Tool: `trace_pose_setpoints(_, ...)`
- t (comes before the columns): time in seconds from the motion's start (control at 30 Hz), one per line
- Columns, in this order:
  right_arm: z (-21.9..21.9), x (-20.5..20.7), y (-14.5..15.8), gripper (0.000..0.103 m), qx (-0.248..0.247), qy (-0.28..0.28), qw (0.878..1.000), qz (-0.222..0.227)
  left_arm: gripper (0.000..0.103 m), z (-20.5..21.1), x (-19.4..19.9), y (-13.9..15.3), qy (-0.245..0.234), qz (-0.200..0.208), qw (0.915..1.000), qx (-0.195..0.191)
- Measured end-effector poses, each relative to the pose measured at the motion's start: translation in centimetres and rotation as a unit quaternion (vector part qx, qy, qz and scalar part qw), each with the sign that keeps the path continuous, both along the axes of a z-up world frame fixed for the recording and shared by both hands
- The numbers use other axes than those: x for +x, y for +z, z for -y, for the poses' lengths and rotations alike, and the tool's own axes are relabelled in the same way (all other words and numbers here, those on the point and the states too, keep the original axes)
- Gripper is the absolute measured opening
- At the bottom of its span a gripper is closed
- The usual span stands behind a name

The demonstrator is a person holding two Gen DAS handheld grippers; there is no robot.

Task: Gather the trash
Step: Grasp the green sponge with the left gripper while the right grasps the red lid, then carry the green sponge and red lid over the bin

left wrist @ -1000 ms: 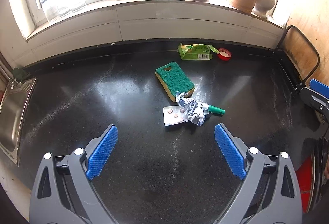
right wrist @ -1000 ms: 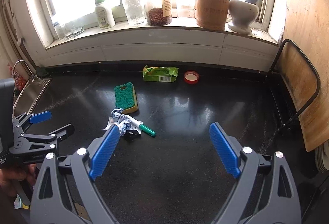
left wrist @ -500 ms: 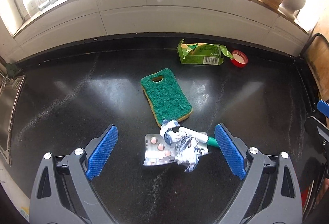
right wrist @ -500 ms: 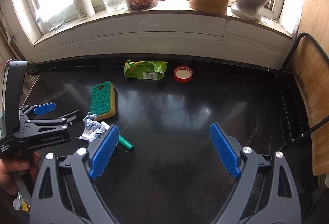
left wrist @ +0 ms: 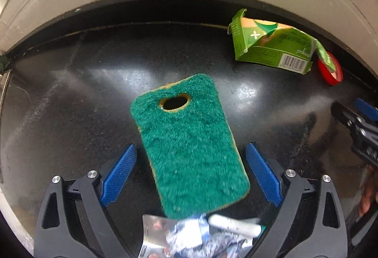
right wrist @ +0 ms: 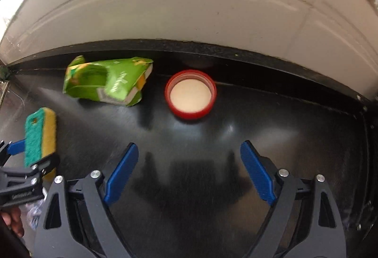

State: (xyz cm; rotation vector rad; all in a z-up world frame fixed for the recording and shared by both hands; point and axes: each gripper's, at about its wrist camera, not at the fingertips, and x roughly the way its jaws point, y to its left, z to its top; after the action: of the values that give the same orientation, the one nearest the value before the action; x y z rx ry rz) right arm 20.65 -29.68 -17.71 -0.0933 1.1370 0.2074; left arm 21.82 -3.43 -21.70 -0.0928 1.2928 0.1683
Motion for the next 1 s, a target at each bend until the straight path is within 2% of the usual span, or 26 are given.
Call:
trace_pose_setpoints(0.1, -0.4, 1.9, -0.9, 0.080, -0.003, 0.000, 1.000, 0.014, 0.089, 0.0, 0.6, 0.0, 0.000, 0.013, 0.9999, 0.003)
trace_pose_setpoints(0.17, -0.6, 2.8, -1.1, 0.079, 0.000, 0.000, 1.000, 0.023, 0.085, 0.0, 1.0, 0.1, 0.001, 0.019, 0.9998, 0.004)
trace_pose_setpoints(0.23, -0.8, 3.3, -1.0, 0.066, 0.002, 0.002, 0.999, 0.034, 0.068, 0.0, 1.2, 0.4, 0.003, 0.030, 0.9995, 0.006)
trace_pose_setpoints(0.27, -1.0, 3.4, -0.8, 0.049, 0.004, 0.006, 0.999, 0.041, 0.063, 0.1, 1.3, 0.6, 0.002, 0.033, 0.9994, 0.007)
trace_pose_setpoints(0.47, -1.5, 3.8, -0.4, 0.049, 0.000, 0.004, 0.999, 0.033, 0.055, -0.4, 1.3, 1.2, 0.000, 0.035, 0.9992, -0.020)
trace_pose_setpoints(0.63, -0.8, 1.3, 2.5, 0.049, 0.006, -0.006, 0.999, 0.046, 0.054, -1.9, -0.1, 4.3, 0.000, 0.067, 0.9976, -0.017)
trace_pose_setpoints(0.87, -0.4, -5.4, 7.9, 0.049, 0.014, -0.022, 0.997, 0.067, 0.054, -3.6, -4.2, 10.5, -0.001, 0.131, 0.9913, -0.016)
trace_pose_setpoints(1.0, 0.1, -9.8, 10.1, 0.049, 0.020, -0.028, 0.997, 0.073, 0.054, -3.6, -6.9, 13.2, -0.011, 0.151, 0.9884, -0.013)
